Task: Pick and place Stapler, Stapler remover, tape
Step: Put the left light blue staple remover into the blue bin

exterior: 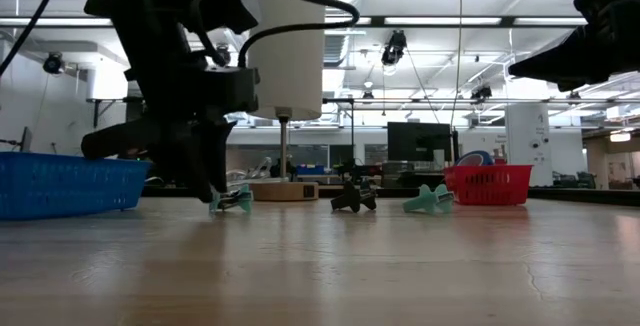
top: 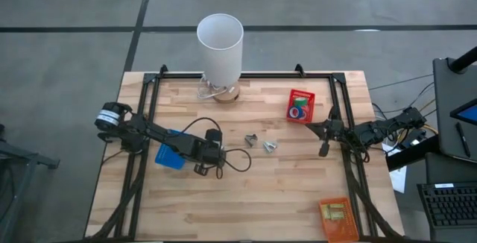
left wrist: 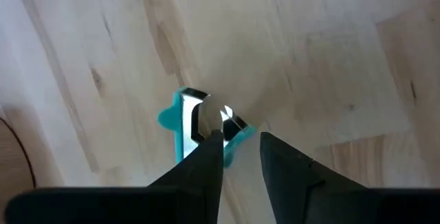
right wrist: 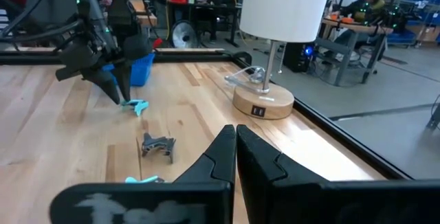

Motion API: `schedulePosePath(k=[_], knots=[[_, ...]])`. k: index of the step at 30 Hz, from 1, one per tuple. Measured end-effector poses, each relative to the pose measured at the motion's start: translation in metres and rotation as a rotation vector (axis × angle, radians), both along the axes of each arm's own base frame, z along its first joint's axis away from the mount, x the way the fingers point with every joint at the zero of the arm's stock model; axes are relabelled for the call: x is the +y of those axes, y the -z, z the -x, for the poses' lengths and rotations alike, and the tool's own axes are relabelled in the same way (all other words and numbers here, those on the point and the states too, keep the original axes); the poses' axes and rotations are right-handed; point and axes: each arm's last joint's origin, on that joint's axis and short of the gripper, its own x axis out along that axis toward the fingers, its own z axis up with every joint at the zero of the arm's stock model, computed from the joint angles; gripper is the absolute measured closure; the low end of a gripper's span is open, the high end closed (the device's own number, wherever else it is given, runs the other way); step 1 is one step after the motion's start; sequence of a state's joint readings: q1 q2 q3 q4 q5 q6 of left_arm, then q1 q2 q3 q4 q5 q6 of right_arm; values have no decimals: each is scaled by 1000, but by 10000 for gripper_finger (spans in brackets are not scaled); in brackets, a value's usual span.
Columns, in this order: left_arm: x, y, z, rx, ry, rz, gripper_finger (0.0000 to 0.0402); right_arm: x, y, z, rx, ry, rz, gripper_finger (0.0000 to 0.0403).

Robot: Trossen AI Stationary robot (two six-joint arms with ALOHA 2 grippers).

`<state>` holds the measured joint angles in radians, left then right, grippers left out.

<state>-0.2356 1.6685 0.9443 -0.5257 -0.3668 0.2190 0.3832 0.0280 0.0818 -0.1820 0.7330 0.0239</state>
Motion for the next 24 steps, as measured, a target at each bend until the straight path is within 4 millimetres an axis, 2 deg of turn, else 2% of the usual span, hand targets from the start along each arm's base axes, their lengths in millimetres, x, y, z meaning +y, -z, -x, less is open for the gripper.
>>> schedulePosePath(k=[7, 17, 24], knots=[[1, 1, 0, 8, 7, -53, 332, 0, 0, 0, 0, 0, 0, 394], [3, 1, 0, 17, 23, -71, 394, 0, 0, 0, 1, 0, 0, 394], [3, -2, 0, 35, -2, -63, 396, 0, 0, 0, 0, 0, -1, 394]])
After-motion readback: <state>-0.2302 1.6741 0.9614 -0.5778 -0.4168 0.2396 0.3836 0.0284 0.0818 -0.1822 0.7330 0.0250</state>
